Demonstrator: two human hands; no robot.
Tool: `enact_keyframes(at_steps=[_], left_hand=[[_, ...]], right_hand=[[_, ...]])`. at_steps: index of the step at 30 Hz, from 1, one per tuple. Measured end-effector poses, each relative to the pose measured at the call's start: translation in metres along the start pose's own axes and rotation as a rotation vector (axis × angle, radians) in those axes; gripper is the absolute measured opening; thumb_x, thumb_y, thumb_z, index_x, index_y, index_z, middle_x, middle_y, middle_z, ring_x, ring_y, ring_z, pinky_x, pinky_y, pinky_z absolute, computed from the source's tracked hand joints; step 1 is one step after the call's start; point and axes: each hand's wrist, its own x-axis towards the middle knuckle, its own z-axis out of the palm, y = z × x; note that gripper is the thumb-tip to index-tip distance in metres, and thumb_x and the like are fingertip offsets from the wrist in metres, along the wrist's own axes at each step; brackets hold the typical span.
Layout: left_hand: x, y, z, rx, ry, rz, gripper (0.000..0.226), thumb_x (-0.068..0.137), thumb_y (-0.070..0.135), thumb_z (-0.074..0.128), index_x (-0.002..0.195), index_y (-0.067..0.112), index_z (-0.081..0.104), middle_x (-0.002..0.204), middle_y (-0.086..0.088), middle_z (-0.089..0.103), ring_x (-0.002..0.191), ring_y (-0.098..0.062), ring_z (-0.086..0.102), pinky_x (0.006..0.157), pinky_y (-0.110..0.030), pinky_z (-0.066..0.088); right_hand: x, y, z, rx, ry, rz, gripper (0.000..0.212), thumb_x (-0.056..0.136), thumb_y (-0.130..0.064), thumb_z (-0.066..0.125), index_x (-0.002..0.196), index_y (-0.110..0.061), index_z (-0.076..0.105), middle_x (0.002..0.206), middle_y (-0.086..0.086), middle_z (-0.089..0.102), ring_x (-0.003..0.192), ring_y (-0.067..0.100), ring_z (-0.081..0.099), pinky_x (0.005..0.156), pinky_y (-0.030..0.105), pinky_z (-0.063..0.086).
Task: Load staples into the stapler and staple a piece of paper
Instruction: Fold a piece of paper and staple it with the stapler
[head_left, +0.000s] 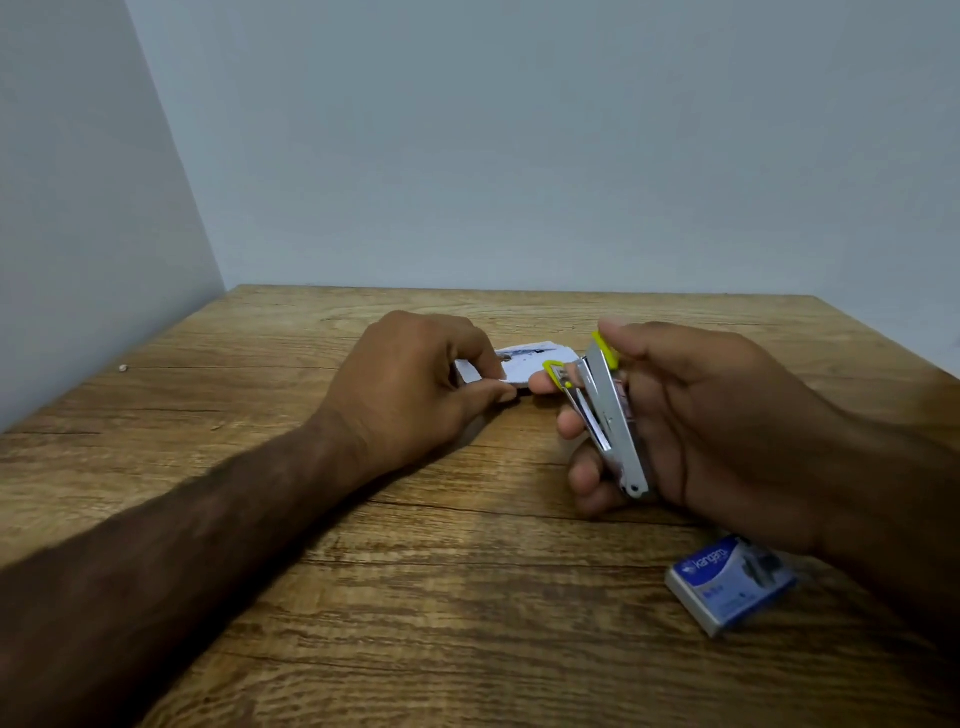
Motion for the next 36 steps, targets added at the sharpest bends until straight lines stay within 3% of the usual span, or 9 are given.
enact_keyframes(at_steps=[5, 8, 12, 18, 24, 27, 31, 36], left_hand=[[0.001, -0.003, -0.002, -0.054, -0.044, -0.056, 0.014, 0.071, 0.033, 0.089, 0.073, 0.026, 0.077, 0.065, 0.008, 0.072, 0.06, -0.008, 0.064, 0.059, -0.033, 0.054], [0.004, -0.004, -0.006, -0.056, -0.172, -0.038, 0.006, 0.077, 0.025, 0.086, 0.081, 0.025, 0.082, 0.075, 0.008, 0.078, 0.071, -0.011, 0.07, 0.07, -0.035, 0.057], [0.005, -0.008, -0.011, -0.021, -0.235, 0.006, 0.01, 0.083, 0.019, 0.08, 0.092, 0.022, 0.083, 0.08, 0.007, 0.079, 0.074, -0.013, 0.072, 0.071, -0.033, 0.056], [-0.002, 0.003, -0.003, -0.077, -0.129, 0.057, 0.001, 0.075, 0.018, 0.073, 0.074, 0.019, 0.073, 0.067, 0.005, 0.07, 0.059, -0.014, 0.065, 0.058, -0.038, 0.054], [0.0, 0.009, 0.004, -0.108, -0.009, 0.076, 0.009, 0.084, 0.026, 0.07, 0.088, 0.021, 0.076, 0.079, 0.004, 0.068, 0.065, -0.015, 0.064, 0.061, -0.039, 0.054], [-0.003, 0.01, 0.006, -0.278, -0.026, -0.071, 0.004, 0.087, 0.017, 0.073, 0.087, 0.019, 0.076, 0.067, -0.003, 0.072, 0.057, -0.023, 0.068, 0.056, -0.039, 0.057], [-0.004, 0.017, 0.008, -0.653, -0.108, -0.316, 0.003, 0.09, 0.005, 0.073, 0.087, 0.005, 0.074, 0.068, -0.013, 0.077, 0.051, -0.026, 0.073, 0.043, -0.031, 0.053], [-0.002, 0.021, 0.01, -0.834, -0.165, -0.513, 0.007, 0.088, 0.002, 0.07, 0.087, -0.002, 0.076, 0.08, -0.016, 0.08, 0.057, -0.026, 0.076, 0.048, -0.027, 0.059]], right_hand=[[0.001, 0.001, 0.002, -0.003, 0.019, 0.013, 0.067, 0.1, -0.05, 0.043, 0.128, 0.01, 0.057, 0.078, 0.013, 0.065, 0.058, 0.03, 0.061, 0.057, 0.041, 0.058], [0.002, 0.001, 0.003, -0.019, 0.027, 0.024, 0.061, 0.1, -0.05, 0.045, 0.12, 0.005, 0.061, 0.078, 0.013, 0.066, 0.057, 0.029, 0.062, 0.058, 0.041, 0.058], [0.003, 0.001, 0.003, -0.037, 0.037, 0.023, 0.061, 0.098, -0.05, 0.049, 0.123, 0.005, 0.059, 0.079, 0.013, 0.065, 0.057, 0.028, 0.062, 0.06, 0.04, 0.058], [0.002, 0.002, 0.002, -0.077, 0.049, 0.029, 0.075, 0.083, -0.051, 0.061, 0.132, 0.006, 0.055, 0.08, 0.013, 0.067, 0.056, 0.026, 0.066, 0.056, 0.038, 0.061], [0.002, 0.007, 0.003, -0.088, 0.016, 0.042, 0.064, 0.089, -0.051, 0.06, 0.124, 0.003, 0.062, 0.081, 0.014, 0.07, 0.055, 0.024, 0.069, 0.053, 0.034, 0.061], [0.003, 0.007, 0.002, -0.091, 0.032, 0.047, 0.06, 0.093, -0.052, 0.06, 0.121, 0.001, 0.065, 0.082, 0.014, 0.073, 0.057, 0.024, 0.071, 0.054, 0.034, 0.061], [0.005, 0.008, 0.002, -0.075, 0.047, 0.046, 0.052, 0.093, -0.052, 0.06, 0.11, -0.003, 0.069, 0.08, 0.013, 0.072, 0.056, 0.024, 0.071, 0.053, 0.033, 0.061], [0.006, 0.009, 0.0, -0.072, 0.096, 0.046, 0.05, 0.09, -0.053, 0.062, 0.105, -0.005, 0.068, 0.078, 0.013, 0.072, 0.055, 0.023, 0.07, 0.05, 0.032, 0.06]])
